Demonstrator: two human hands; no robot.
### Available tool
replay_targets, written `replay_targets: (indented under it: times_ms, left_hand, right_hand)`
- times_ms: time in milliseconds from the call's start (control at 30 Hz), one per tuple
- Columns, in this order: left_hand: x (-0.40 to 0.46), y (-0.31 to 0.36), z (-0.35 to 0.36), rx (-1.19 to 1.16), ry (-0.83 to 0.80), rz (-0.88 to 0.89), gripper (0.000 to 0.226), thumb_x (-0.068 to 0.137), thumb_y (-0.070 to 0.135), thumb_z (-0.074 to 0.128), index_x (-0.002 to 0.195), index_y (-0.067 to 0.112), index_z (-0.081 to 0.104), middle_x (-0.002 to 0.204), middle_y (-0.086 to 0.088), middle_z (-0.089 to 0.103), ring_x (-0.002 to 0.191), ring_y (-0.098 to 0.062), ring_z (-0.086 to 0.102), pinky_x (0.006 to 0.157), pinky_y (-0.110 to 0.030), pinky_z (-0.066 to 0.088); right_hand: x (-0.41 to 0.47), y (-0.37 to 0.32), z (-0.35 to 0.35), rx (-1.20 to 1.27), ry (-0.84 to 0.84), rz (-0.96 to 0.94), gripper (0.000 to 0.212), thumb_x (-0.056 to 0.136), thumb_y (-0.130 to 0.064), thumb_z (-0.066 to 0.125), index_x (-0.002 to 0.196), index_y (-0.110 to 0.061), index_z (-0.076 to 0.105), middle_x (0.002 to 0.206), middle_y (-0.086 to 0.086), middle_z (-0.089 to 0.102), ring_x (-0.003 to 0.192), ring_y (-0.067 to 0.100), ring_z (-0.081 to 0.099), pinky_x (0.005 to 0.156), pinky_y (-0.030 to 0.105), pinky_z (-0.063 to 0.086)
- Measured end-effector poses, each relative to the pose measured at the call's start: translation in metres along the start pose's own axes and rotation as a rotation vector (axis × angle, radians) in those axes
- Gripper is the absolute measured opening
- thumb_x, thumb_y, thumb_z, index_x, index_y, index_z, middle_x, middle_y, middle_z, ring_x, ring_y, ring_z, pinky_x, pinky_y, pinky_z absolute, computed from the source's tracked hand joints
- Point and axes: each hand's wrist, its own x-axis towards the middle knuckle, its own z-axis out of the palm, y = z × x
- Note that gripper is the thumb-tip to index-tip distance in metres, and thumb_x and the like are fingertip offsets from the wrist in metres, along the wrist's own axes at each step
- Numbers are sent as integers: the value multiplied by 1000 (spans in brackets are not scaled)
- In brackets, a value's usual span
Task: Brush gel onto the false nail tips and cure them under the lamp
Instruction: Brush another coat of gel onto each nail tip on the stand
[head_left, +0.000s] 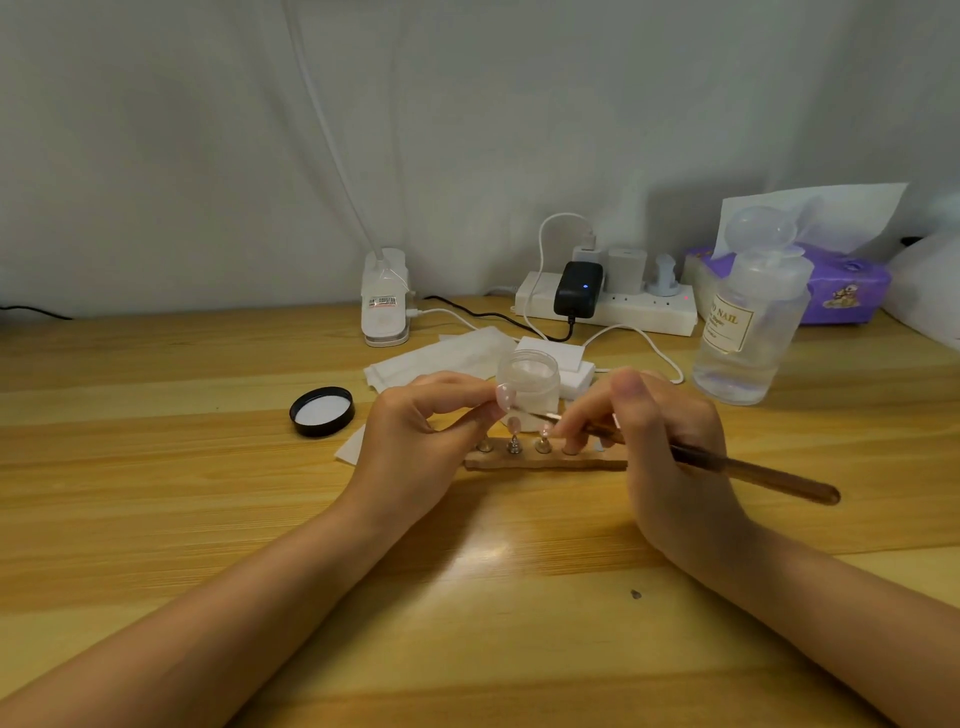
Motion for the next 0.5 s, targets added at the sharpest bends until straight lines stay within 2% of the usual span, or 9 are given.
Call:
replay_targets:
  times_ms: [133, 200, 367, 500]
  left_hand:
    - [0, 0, 0, 27, -9, 26, 26, 78, 1, 67, 96, 20, 69, 86, 10, 68, 86, -5, 61, 75, -16, 48]
    - [0, 0, 0, 20, 1, 24, 26, 78, -1, 67, 94, 19, 69, 84, 11, 67, 84, -5, 60, 70, -13, 47]
    - [-1, 1, 0, -10, 7, 19, 25, 78, 2, 67, 96, 20, 69, 84, 11, 67, 85, -5, 60, 64, -9, 46]
    - [-1, 2, 0, -5, 3, 3, 23, 79, 6, 67, 97, 19, 69, 86, 9, 68, 85, -5, 60, 68, -14, 48]
  right_hand:
    - [4, 1, 4, -106, -52, -13, 40, 94, -46, 28, 77, -27, 59, 69, -17, 56, 72, 1, 56, 69, 21, 43]
    - [5, 1, 5, -115, -59, -25, 41, 94, -47, 27, 75, -28, 59, 69, -18, 56, 71, 2, 56, 69, 28, 45]
    - [1, 2, 2, -56, -8, -74, 48, 96, -45, 27, 67, -26, 59, 58, -5, 59, 61, 7, 55, 64, 37, 45]
    - [3, 2, 1, -36, 14, -49, 34, 93, -29, 33, 71, -26, 59, 62, -1, 60, 65, 7, 56, 64, 39, 46]
